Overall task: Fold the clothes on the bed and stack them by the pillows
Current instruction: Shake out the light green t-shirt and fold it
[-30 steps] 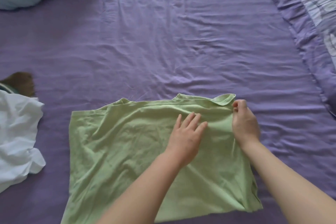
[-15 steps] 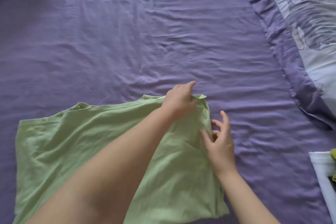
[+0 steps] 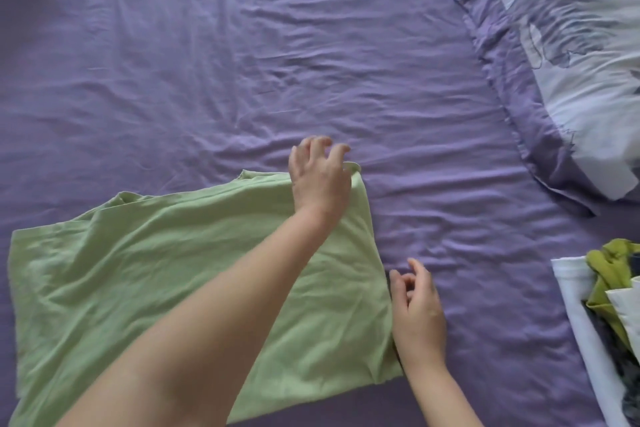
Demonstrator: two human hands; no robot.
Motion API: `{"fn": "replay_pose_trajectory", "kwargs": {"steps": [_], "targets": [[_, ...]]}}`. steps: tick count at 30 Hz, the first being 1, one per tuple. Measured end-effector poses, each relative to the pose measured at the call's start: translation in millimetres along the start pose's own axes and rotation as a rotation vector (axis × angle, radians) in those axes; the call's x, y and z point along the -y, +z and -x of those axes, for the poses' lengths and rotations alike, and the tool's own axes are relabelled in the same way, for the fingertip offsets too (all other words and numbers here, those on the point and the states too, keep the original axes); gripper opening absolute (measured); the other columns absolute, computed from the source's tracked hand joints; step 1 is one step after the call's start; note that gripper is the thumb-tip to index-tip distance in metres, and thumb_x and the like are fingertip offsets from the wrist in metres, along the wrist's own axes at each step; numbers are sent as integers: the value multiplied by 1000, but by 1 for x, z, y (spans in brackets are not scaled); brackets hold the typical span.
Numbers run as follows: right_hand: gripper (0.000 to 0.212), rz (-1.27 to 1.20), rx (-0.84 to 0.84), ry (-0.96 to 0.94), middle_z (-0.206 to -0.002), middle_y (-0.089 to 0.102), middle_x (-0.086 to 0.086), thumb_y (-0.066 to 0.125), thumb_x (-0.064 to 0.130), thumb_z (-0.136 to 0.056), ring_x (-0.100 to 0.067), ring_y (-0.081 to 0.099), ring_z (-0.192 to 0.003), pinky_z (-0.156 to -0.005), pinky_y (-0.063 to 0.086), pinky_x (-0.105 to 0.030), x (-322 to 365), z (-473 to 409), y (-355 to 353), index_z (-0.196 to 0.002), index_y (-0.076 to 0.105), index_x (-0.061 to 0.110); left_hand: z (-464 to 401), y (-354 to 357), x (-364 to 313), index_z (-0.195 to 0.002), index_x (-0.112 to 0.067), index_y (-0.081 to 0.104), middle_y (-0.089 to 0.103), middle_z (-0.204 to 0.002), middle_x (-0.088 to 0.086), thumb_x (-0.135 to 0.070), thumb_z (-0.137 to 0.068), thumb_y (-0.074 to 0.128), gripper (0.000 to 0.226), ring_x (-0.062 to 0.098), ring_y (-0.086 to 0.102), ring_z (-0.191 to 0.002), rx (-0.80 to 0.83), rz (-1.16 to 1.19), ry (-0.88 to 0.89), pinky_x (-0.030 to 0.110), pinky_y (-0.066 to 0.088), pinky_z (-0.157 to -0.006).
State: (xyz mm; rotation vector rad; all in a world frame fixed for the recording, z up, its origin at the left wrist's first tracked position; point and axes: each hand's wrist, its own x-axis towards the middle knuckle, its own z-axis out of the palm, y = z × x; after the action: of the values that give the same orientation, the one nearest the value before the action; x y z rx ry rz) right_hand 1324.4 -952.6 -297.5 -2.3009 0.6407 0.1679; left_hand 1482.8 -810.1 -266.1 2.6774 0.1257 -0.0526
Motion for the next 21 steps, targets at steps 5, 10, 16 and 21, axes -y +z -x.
{"fn": "replay_pose_trajectory", "kwargs": {"steps": [5,10,16,21], "targets": [[54,136,82,-25,-111,63,1,61,45,-83,-25,61,-103,-71,43,-35,-14,52,-6,-129,49,19,126,18,23,-111,-18,69,57,-128,15,-9,-76,64,37,33,45,-127,-125,-28,219,57,35,-105],[47,242,208,78,-109,68,-5,48,53,-87,-32,63,-99,-69,44,-37,-19,72,-8,-119,48,20,203,36,42,-132,-28,56,41,-146,17,-45,-87,42,50,39,39,-133,177,-191,174,61,24,-103],[39,317,170,-29,-77,66,-12,36,51,-90,-39,61,-78,-61,42,-42,-33,59,-31,-83,45,13,220,35,59,-146,-27,29,26,-154,13,-68,-86,26,72,32,20,-143,367,-345,184,64,17,-106],[17,551,-30,-413,-72,63,-9,73,19,-80,-33,61,-67,-53,48,-37,-24,60,-20,-81,60,8,223,30,58,-146,-26,27,21,-155,13,-79,-77,23,87,34,19,-143,389,-373,151,65,15,-105]]}}
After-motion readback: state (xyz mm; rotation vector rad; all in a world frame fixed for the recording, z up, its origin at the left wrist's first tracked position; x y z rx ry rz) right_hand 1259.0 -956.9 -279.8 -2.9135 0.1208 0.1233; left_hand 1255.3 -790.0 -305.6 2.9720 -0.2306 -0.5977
